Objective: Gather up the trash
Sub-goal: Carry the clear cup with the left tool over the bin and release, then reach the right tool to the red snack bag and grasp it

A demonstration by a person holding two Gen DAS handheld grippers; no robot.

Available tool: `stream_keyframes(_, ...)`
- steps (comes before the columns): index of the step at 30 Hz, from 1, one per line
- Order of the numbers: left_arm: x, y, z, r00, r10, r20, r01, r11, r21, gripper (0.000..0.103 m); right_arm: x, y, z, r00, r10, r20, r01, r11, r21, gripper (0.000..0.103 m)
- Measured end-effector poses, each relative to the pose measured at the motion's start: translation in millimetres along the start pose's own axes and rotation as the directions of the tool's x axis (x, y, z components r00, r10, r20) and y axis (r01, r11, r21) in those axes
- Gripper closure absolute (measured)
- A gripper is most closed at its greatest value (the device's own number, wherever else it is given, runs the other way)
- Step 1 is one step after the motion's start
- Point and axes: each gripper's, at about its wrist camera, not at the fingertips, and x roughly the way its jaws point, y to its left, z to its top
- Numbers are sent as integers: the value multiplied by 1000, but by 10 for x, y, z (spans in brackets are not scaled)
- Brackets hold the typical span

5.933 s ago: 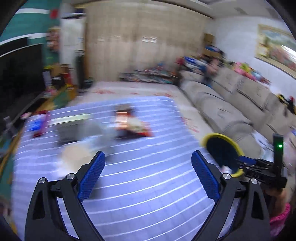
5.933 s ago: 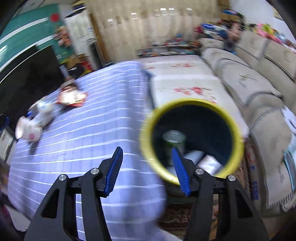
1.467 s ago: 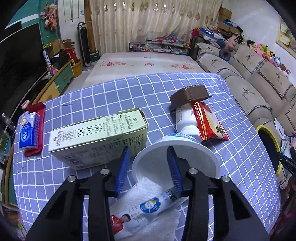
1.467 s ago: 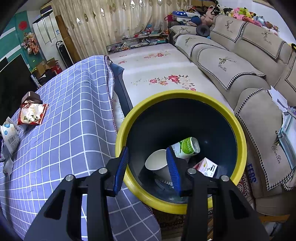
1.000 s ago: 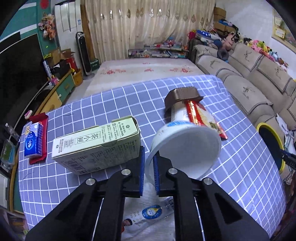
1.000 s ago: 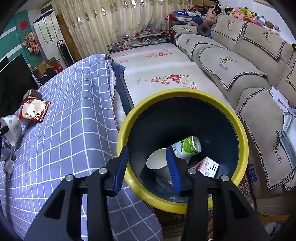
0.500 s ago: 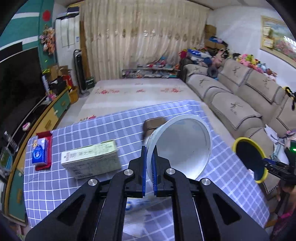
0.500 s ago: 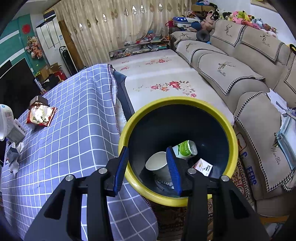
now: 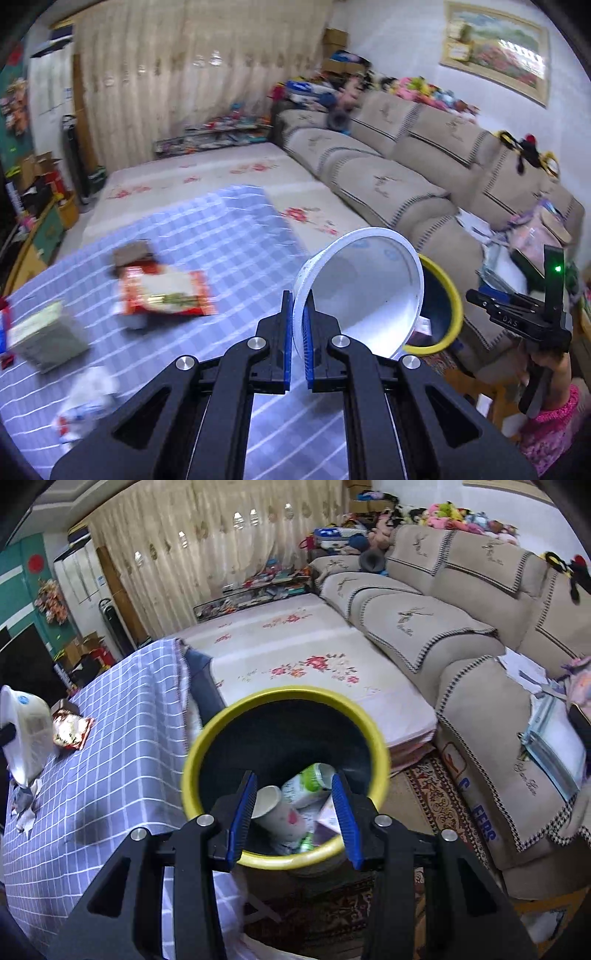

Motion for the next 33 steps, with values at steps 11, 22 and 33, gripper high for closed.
stream_keyframes(11,1317,-1105,142,977,-117,-176,134,987,91,97,-5,-563,-57,999,-30,-12,31,995,91,61)
stream_keyframes(22,2010,-1379,109,965,-80,-251,109,989,102,62,91,-716,-70,999,-37,-36,41,992,120,58)
stream_keyframes(33,962,-807,-7,994,-82,-73,84,996,20,33,119,-378,-55,999,13,-43,-10,998,57,57)
